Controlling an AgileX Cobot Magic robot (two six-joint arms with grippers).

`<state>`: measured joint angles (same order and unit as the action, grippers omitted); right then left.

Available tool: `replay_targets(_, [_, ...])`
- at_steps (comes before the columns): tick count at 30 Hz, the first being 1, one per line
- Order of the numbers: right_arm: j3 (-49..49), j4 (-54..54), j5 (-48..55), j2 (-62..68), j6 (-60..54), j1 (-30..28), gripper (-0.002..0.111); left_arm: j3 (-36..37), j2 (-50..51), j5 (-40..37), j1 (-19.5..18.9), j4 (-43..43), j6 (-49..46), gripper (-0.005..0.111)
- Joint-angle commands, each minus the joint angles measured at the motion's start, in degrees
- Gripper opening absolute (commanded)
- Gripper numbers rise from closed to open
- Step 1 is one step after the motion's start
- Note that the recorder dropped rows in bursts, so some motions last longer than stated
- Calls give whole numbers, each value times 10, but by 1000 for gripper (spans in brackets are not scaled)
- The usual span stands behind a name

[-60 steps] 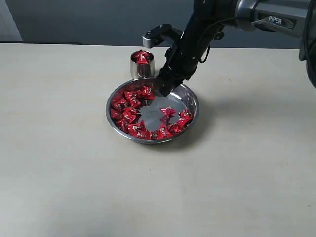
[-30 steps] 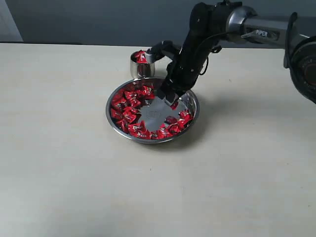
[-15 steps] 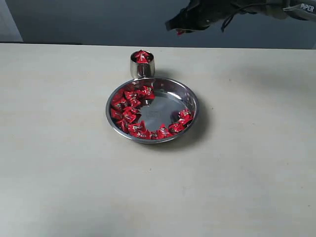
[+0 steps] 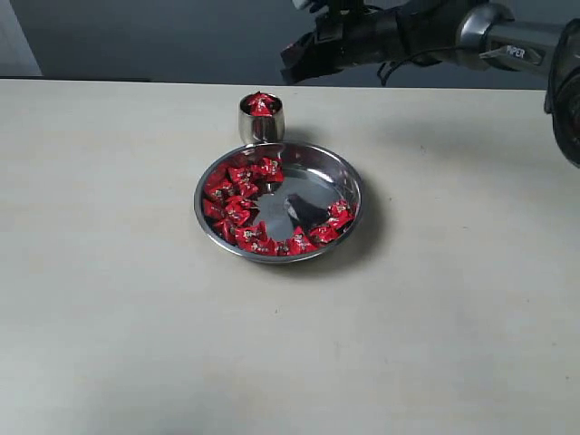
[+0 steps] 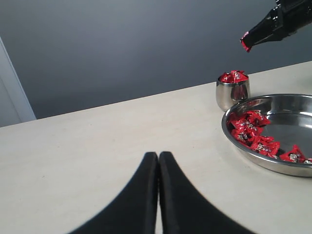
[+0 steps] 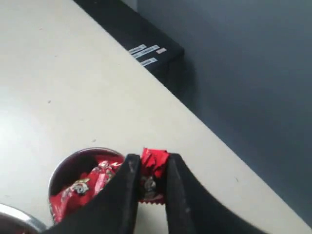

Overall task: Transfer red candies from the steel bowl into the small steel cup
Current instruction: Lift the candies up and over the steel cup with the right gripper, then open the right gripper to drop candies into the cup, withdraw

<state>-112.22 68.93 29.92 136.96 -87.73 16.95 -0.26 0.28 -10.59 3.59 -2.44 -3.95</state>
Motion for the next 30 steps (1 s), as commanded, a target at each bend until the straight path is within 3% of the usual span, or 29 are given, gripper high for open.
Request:
replay_targets(1, [-36,5,64,35,-53,-3,-1,3,-3,2,0,0,1,2])
replay_targets(16, [-37,-2,73,59,-115,-3,-1,3,-3,2,0,0,1,2])
replay_targets(19, [-37,2,73,59,-115,-3,8,3,-3,2,0,0,1,2])
replay_targets(22, [-37,42,73,59,-115,-3,31,3,-3,2,0,0,1,2])
replay_targets(23, [-37,52,73,59,-115,-3,34,3,-3,2,0,0,1,2])
replay_targets(30, [-37,68,73,59,-115,-2,36,3,-3,2,0,0,1,2])
